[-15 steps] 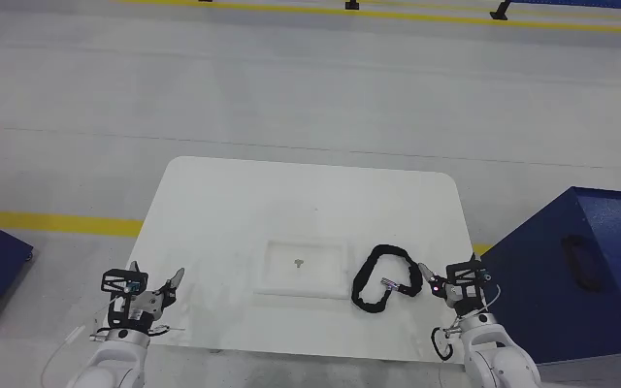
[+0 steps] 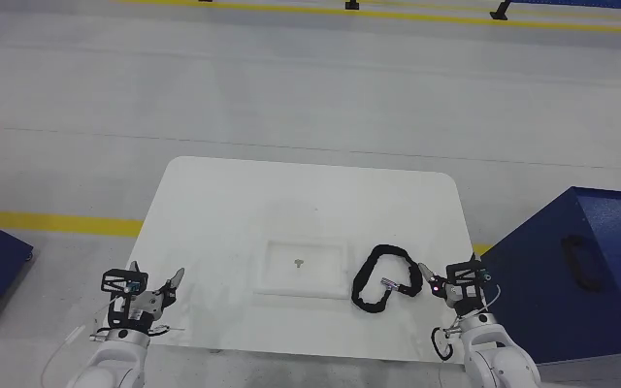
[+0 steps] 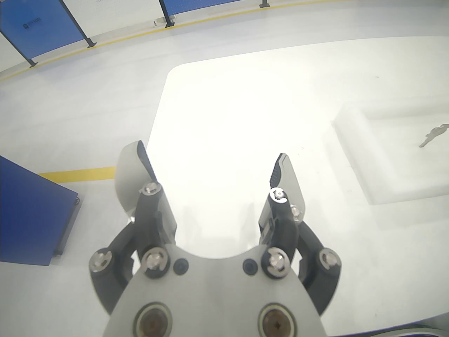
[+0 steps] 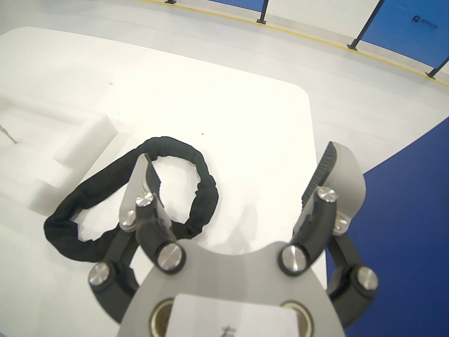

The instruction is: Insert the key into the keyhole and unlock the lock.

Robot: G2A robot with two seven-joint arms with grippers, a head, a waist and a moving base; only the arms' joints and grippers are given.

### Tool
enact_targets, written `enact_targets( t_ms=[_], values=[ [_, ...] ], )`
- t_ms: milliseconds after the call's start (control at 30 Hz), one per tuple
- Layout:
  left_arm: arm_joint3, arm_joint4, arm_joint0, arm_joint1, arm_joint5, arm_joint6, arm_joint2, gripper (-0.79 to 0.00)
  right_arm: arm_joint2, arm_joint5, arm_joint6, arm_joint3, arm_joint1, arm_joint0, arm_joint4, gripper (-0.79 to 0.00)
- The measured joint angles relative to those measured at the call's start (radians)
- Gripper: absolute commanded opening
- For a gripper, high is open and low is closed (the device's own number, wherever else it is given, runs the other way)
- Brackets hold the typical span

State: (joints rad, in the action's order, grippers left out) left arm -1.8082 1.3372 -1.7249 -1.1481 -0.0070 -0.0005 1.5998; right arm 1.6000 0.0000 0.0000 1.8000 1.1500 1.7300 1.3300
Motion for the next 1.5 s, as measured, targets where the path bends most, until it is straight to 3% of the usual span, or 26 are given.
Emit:
enact_targets(
  t_ms=[133,300,367,500,700,967,1133,1500],
  values=[
    [-0.104,0.129,0.06,0.012,-0.122,-0.08,0.012,0.0,0.0,0.0,0.0,0.0,0.0,0.0,0.0,0.0],
    [-0.152,0.009,0.199,0.024,-0.36,-0.237,0.016,0.0,0.0,0.0,0.0,0.0,0.0,0.0,0.0,0.0],
    [-0.148,-0.049,0.284,0.026,-0.454,-0.326,-0.02,0.0,0.0,0.0,0.0,0.0,0.0,0.0,0.0,0.0],
    [-0.12,-0.139,0.452,0.022,-0.557,-0.506,-0.141,0.0,0.0,0.0,0.0,0.0,0.0,0.0,0.0,0.0],
    [0.033,-0.195,0.712,-0.008,-0.678,-0.717,-0.427,0.0,0.0,0.0,0.0,0.0,0.0,0.0,0.0,0.0],
    [0.305,-0.32,0.978,-0.066,-0.671,-0.848,-0.669,0.0,0.0,0.0,0.0,0.0,0.0,0.0,0.0,0.0],
    [0.443,-0.325,1.049,-0.092,-0.671,-0.827,-0.75,0.0,0.0,0.0,0.0,0.0,0.0,0.0,0.0,0.0],
    [0.445,-0.325,1.05,-0.092,-0.669,-0.829,-0.75,0.0,0.0,0.0,0.0,0.0,0.0,0.0,0.0,0.0]
  ],
)
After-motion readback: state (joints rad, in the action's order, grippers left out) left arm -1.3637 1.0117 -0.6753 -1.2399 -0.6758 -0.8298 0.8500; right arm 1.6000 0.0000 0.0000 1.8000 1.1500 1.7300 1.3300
